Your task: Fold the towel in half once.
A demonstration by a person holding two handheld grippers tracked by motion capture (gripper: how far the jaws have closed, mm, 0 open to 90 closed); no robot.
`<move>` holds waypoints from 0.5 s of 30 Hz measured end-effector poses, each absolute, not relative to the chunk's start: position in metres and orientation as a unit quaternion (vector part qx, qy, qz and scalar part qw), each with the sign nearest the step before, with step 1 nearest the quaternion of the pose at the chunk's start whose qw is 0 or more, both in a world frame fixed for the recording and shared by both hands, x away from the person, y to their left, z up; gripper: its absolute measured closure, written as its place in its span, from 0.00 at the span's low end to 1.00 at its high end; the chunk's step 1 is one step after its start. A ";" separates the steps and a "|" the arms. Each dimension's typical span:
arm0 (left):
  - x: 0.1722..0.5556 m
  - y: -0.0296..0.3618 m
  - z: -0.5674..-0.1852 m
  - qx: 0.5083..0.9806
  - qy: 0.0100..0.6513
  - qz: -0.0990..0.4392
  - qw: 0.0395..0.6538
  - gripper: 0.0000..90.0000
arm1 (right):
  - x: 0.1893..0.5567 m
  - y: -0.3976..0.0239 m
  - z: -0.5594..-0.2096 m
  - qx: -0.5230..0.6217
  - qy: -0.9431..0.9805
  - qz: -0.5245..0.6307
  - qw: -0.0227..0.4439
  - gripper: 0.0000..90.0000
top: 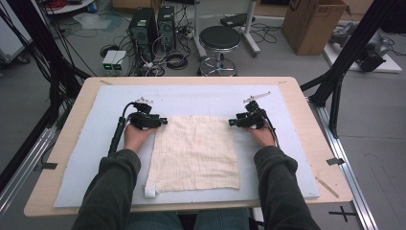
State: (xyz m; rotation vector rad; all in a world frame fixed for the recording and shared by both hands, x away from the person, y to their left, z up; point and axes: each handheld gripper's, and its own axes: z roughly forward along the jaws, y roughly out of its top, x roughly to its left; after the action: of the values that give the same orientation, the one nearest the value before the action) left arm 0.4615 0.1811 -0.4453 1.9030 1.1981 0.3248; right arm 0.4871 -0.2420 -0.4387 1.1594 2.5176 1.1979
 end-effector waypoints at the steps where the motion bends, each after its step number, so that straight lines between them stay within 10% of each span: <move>1: 0.462 0.181 -0.446 0.757 0.482 0.134 0.421 0.63 | 0.488 -0.242 -0.440 0.384 0.833 0.394 0.061 0.50; 15: 0.459 0.177 -0.444 0.770 0.471 0.155 0.401 0.95 | 0.488 -0.224 -0.438 0.349 0.857 0.374 0.059 0.95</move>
State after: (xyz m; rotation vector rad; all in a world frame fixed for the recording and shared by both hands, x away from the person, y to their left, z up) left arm 0.4591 0.1767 -0.4445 1.9475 1.1923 0.3926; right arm 0.4879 -0.2242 -0.4380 1.0570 2.5968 1.1316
